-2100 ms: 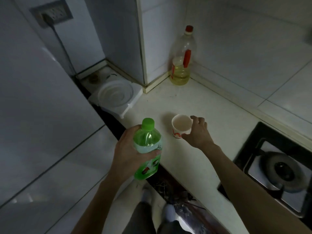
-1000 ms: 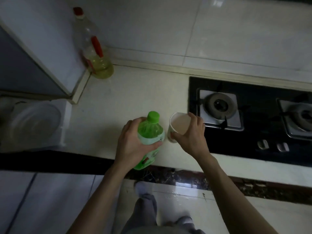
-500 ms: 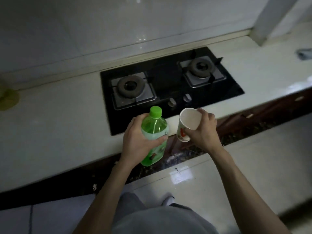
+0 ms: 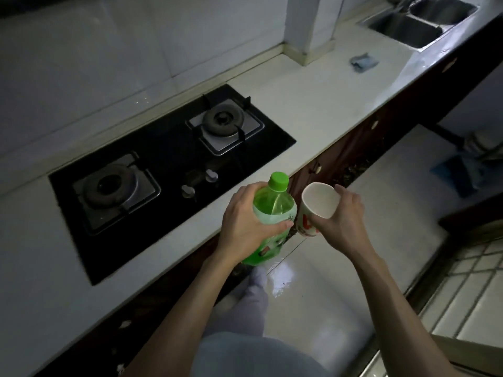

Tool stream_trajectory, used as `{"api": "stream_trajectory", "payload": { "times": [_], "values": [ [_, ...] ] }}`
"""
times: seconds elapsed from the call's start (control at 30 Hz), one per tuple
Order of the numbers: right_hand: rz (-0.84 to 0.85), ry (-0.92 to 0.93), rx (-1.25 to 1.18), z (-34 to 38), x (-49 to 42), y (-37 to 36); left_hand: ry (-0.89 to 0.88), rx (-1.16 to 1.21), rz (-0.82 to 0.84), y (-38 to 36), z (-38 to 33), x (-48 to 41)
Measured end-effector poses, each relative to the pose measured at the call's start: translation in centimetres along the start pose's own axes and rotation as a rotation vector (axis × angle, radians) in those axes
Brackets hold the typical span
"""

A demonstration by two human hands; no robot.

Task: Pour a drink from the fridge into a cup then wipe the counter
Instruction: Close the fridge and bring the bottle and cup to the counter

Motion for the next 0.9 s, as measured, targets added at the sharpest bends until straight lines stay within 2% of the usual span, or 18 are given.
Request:
{"api": "stream_trajectory", "payload": {
  "times": [0.17, 0.47, 0.9],
  "values": [
    [-0.012, -0.053, 0.020, -3.1, -3.5, 1.5, -0.032, 0.003, 0.055, -4.0, -1.3, -4.5],
    [-0.018, -0.101, 0.062, -6.7, -15.9, 6.0, -0.054, 0.035, 0.088, -11.3, -5.1, -17.4],
    [-0.146, -0.126, 0.088, -12.7, -28.0, 14.1, -0.162, -0.022, 0.201, -21.2, -13.2, -29.7]
  ]
}}
Point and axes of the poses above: each hand's wrist, its own x-axis away from the middle knuckle, its own y-axis out of the back of the hand, z = x × y, the point moved 8 cm from there along -x, towards the middle knuckle, and after that the axes turned 4 degrees about y, right-handed, at the moved point
